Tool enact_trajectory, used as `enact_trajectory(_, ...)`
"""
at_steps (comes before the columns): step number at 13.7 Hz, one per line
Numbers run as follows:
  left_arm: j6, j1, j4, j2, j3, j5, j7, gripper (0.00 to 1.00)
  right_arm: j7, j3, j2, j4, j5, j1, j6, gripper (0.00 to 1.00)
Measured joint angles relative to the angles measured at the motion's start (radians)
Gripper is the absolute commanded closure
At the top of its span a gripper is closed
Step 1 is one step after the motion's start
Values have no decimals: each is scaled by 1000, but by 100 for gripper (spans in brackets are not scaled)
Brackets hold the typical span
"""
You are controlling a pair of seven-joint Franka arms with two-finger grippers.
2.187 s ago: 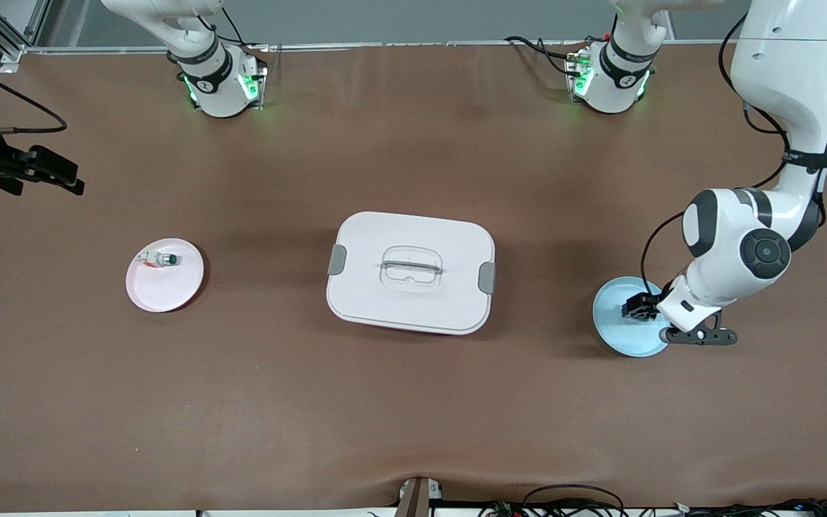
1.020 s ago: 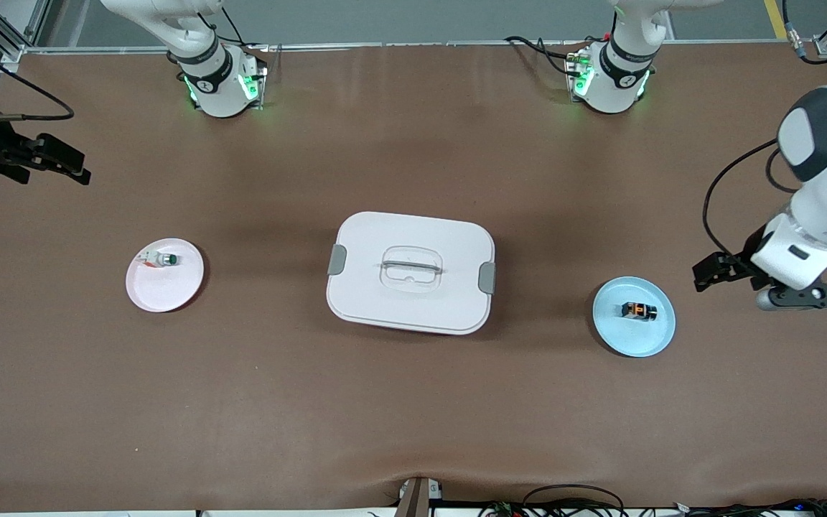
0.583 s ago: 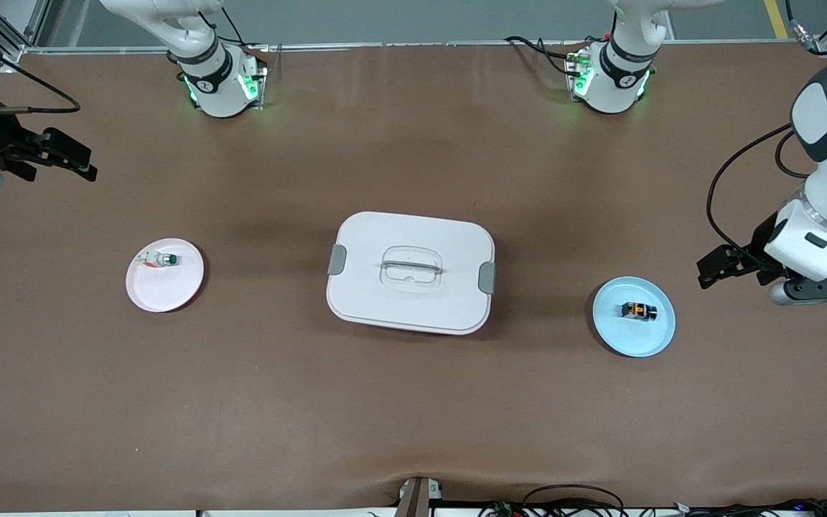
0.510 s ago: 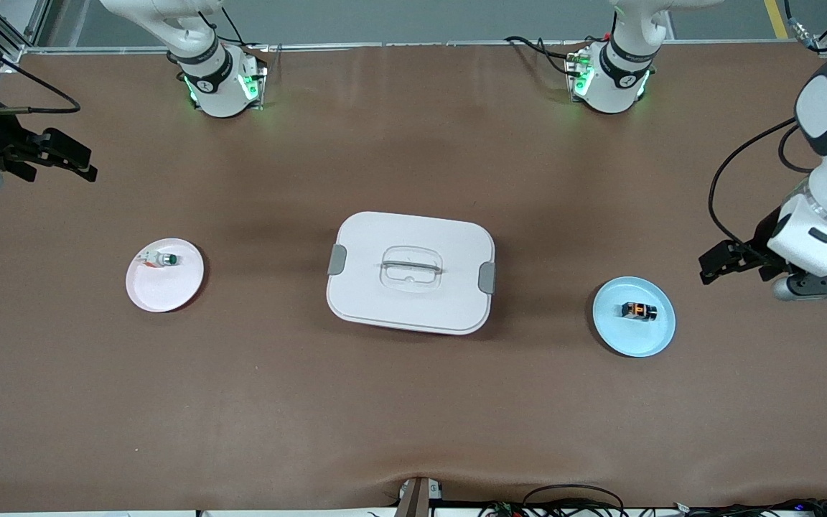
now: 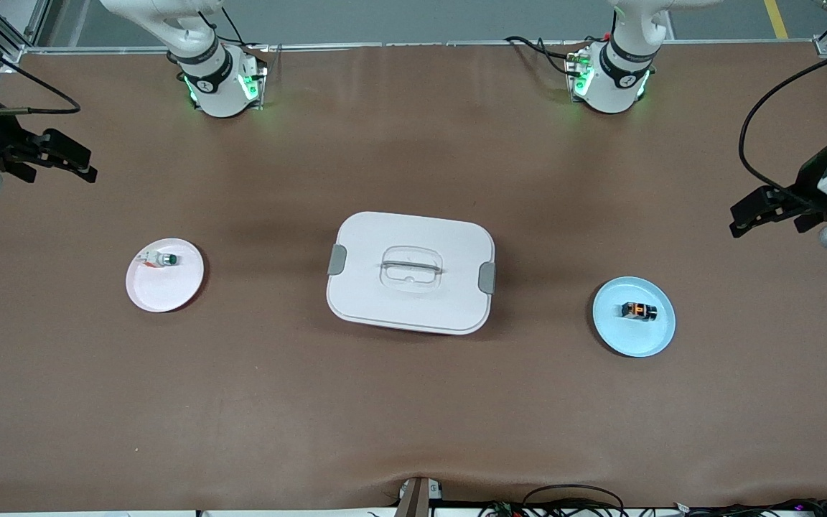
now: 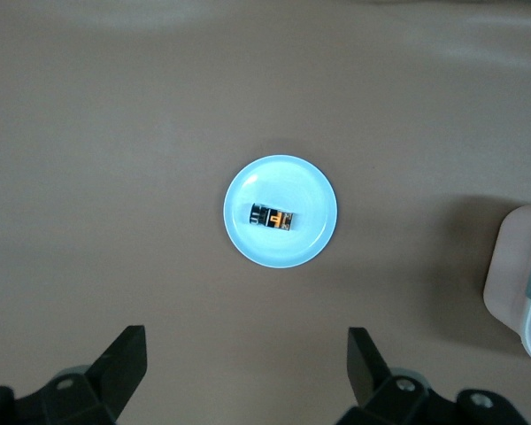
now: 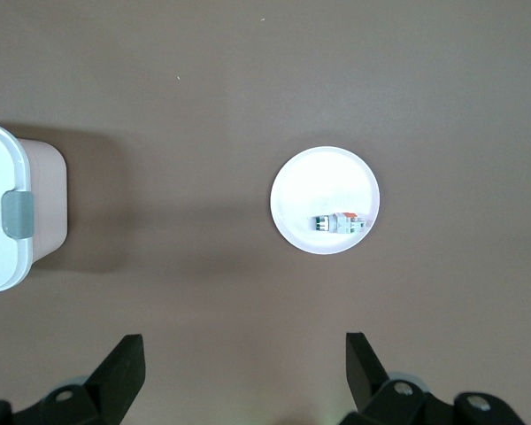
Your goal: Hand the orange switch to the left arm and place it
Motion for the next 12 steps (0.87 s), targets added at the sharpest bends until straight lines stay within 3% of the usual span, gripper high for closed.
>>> enact_trajectory(12, -35, -1, 2, 9, -1, -13, 2, 0, 0, -1, 0, 0, 0, 0, 1, 0)
